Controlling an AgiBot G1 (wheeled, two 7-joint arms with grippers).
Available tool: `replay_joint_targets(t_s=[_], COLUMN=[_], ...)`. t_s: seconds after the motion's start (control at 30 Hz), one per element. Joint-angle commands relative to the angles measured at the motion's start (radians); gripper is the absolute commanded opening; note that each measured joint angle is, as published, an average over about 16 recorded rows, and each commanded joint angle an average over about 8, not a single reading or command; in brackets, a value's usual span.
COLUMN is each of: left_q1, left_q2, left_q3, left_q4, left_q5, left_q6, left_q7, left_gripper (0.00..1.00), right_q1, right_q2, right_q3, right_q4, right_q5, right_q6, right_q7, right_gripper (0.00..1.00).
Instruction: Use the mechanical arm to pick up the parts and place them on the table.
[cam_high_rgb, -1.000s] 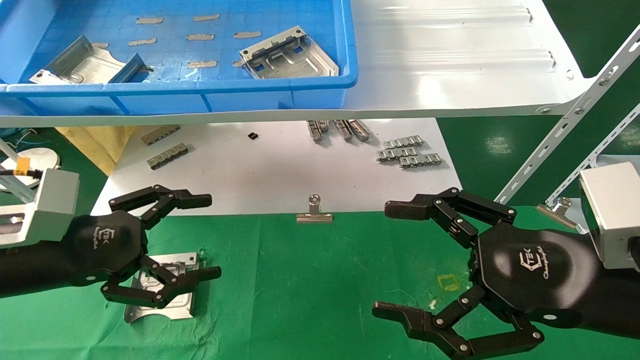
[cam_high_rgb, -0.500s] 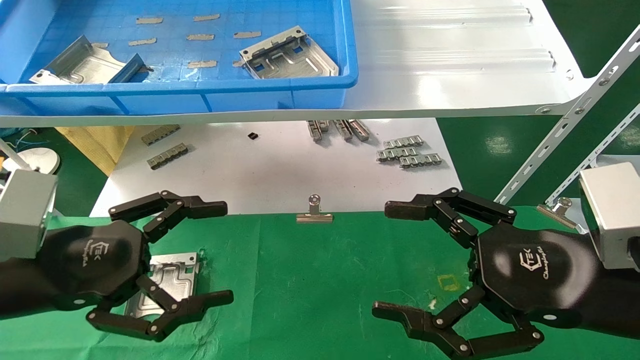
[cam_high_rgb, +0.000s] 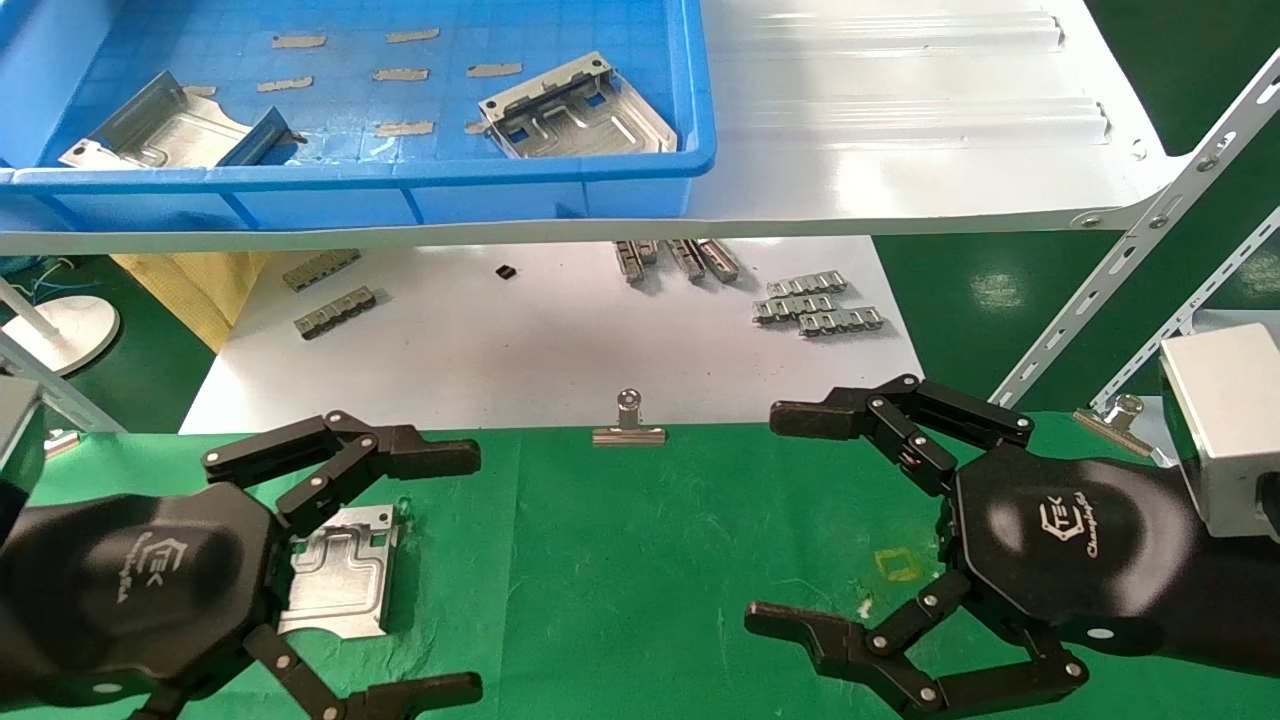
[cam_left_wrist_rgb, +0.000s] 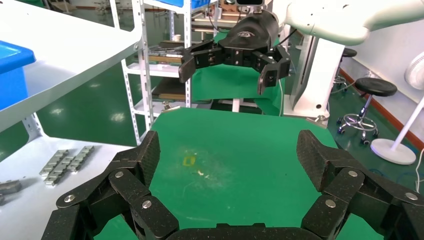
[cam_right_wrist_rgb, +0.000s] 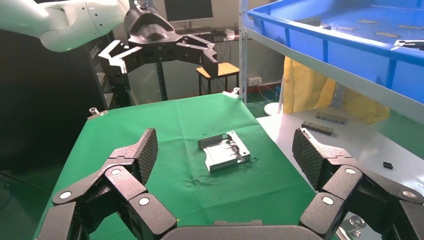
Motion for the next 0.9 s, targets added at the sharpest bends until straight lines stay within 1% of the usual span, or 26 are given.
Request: replay_joint_targets(t_s=[0.03, 0.9], left_q1=[0.010, -0.006], left_q2=[-0.002, 0.001], left_q3=[-0.011, 0.007], left_q4=[-0.019, 0.012], left_q5=[-0.004, 0.003], left_q6=[-0.002, 0.000], left_q7=[-0.009, 0.004], left_gripper=[1.00, 1.00], right_q1=[0.000, 0.000], right_q2=[0.000, 0.000], right_q3=[0.000, 0.000], right_q4=[0.000, 0.000], right_q5=[0.000, 0.000], right_q6=[0.000, 0.000], right_q7=[0.000, 0.000], right_gripper=[1.00, 1.00])
